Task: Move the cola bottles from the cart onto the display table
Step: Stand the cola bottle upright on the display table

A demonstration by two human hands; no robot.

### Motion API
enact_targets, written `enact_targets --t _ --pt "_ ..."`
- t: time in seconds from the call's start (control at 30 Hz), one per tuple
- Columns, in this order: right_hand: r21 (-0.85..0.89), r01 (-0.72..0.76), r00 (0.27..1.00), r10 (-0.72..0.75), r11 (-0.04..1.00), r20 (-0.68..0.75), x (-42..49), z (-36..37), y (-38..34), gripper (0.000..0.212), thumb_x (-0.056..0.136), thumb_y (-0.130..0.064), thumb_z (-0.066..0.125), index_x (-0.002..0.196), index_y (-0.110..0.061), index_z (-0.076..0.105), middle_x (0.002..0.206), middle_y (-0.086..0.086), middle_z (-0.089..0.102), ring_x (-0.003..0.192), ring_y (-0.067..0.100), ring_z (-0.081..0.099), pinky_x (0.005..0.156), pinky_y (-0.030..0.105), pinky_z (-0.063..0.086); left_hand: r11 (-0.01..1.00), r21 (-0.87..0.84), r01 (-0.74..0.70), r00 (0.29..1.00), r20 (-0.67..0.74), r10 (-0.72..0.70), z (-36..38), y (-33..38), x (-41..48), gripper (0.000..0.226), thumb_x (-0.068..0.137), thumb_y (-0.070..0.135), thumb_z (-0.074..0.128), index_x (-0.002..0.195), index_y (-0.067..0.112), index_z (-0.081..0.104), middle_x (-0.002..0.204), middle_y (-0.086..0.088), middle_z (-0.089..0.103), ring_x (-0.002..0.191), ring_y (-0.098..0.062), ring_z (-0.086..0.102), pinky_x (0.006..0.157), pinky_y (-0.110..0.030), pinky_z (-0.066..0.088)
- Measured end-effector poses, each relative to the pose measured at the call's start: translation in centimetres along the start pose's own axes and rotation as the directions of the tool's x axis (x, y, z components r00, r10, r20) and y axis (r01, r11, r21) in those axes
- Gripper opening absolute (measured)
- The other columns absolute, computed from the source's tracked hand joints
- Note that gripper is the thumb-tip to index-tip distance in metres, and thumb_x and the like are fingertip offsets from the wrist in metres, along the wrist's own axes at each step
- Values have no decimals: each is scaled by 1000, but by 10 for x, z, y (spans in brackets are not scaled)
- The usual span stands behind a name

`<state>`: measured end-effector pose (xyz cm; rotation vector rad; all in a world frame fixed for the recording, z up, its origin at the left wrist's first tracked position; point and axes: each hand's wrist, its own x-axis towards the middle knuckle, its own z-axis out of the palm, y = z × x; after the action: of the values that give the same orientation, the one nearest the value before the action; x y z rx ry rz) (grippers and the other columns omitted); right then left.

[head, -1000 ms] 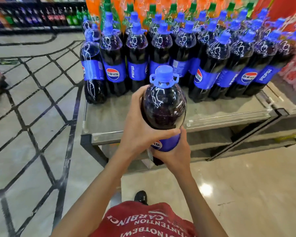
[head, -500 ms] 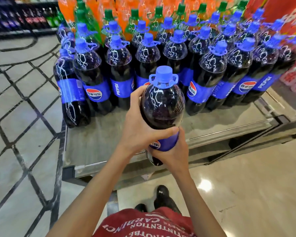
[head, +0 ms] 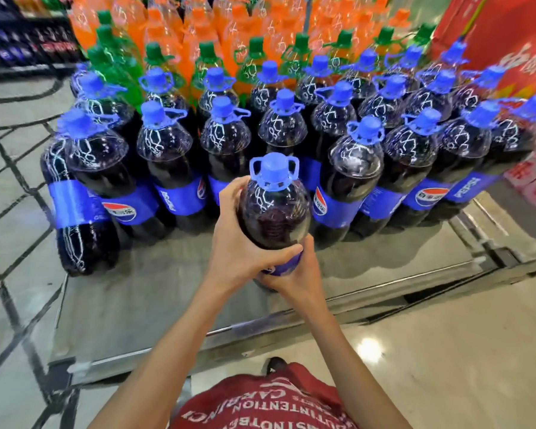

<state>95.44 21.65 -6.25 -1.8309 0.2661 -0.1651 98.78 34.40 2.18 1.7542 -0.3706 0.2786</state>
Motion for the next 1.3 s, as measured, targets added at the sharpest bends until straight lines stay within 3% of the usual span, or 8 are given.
enact_targets --t 0.2,0.33,0.5,0.63,0.83,1.0,1.13,1.3 --pt "-88 34 999 -36 996 -14 30 -11 17 102 46 -48 93 132 -24 44 126 -1 58 117 15 61 97 45 53 999 15 40 998 -46 -40 25 -19 18 109 43 31 96 131 46 34 138 3 48 131 -10 50 108 -22 39" --pt "-189 41 997 -51 981 -49 45 -12 23 114 46 -48 95 142 -17 41 137 -1 49 129 19 51 101 46 50 999 20 37 999 -29 -36 35 -28 27 111 43 18 97 133 38 35 136 8 50 129 -7 51 106 -18 39" --pt "-310 71 983 -119 948 -139 53 -11 28 111 51 -35 96 143 -8 41 142 7 40 133 22 41 102 36 46 998 56 27 999 -31 -25 43 -36 38 111 44 22 97 132 43 31 129 36 44 126 -1 50 104 -15 37" --pt "-336 80 975 -143 939 -168 60 -10 29 102 52 -32 95 136 -2 46 136 12 46 128 25 40 101 34 44 997 68 33 999 -35 -31 50 -41 45 111 44 22 97 134 36 33 130 32 44 126 -3 50 104 -18 39" --pt "-387 77 971 -157 919 -182 67 -7 32 96 54 -44 95 126 -2 48 125 13 48 119 37 51 82 44 53 995 88 43 999 13 -44 50 -45 58 112 47 20 99 137 27 33 137 9 47 131 -15 51 109 -30 43" --pt "-385 52 964 -147 921 -221 68 -3 33 95 57 -51 92 126 -5 46 124 11 48 115 38 54 74 45 55 993 101 64 996 60 -70 50 -46 66 113 49 21 100 139 25 32 137 14 45 132 -13 49 109 -30 42" --pt "-411 51 953 -167 910 -252 65 2 29 93 60 -52 90 127 -10 41 125 13 49 112 38 56 66 44 55 990 129 51 994 86 -62 47 -47 71 115 47 30 99 139 25 31 140 1 42 134 -17 47 112 -33 41" --pt "-422 13 942 -153 907 -300 60 7 27 96 64 -54 89 134 -10 41 135 11 43 117 35 55 65 43 55 981 194 34 981 180 -70 35 -44 74 115 50 45 96 139 45 23 144 5 35 138 -11 42 112 -25 38"
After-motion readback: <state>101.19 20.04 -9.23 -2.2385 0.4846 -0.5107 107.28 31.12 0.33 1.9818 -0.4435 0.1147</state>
